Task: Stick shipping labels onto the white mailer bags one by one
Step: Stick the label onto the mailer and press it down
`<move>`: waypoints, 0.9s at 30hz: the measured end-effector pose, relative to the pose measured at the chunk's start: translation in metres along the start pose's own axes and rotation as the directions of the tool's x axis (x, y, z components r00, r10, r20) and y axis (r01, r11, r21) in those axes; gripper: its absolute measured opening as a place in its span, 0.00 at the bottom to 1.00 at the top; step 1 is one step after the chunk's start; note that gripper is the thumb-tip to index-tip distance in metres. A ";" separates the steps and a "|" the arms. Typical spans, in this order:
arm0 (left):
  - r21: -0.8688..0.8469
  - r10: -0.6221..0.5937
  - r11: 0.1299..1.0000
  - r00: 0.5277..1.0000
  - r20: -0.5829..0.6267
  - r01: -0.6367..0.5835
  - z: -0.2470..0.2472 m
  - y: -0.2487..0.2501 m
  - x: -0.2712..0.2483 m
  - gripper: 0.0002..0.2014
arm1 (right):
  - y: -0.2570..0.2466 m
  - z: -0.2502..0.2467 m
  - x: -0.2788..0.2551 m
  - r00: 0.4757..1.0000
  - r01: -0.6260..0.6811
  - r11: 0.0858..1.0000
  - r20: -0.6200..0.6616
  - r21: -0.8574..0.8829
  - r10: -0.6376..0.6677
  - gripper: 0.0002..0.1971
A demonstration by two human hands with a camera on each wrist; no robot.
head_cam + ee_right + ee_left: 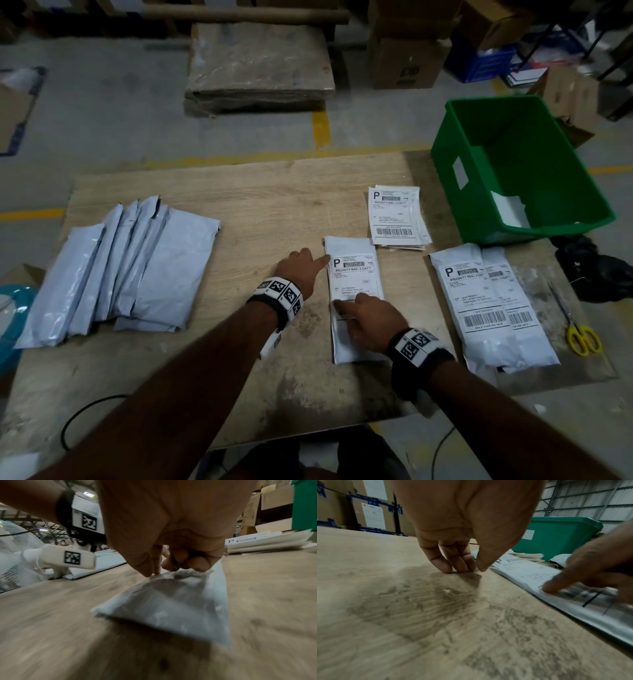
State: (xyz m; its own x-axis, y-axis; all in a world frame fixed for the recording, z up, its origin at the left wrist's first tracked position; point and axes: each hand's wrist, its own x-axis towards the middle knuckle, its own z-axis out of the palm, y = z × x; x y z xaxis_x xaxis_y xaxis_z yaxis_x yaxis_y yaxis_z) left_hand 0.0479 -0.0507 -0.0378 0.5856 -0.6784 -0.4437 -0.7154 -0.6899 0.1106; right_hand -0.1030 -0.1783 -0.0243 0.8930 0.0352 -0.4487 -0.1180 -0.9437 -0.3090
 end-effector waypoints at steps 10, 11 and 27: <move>-0.010 -0.014 1.000 0.997 -0.072 0.013 0.012 0.004 -0.003 0.31 | -0.011 0.015 -0.024 1.000 0.022 0.999 -0.014 0.028 -0.022 0.17; -0.022 -0.017 1.000 0.996 -0.083 0.016 0.014 0.006 -0.005 0.31 | -0.011 0.015 -0.023 1.000 0.016 1.000 -0.022 0.016 -0.015 0.17; 0.009 0.014 1.000 0.999 -0.047 -0.014 0.016 0.016 -0.017 0.50 | 0.028 0.027 -0.064 0.930 -0.330 0.938 -0.138 0.103 0.342 0.22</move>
State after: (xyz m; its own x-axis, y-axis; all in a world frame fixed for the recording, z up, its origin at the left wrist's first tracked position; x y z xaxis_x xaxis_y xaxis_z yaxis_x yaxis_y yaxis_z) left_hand 0.0201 -0.0460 -0.0427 0.5927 -0.6990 -0.4002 -0.7266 -0.6784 0.1087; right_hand -0.1758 -0.1984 -0.0272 0.8498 -0.3351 -0.4070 -0.4499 -0.8633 -0.2288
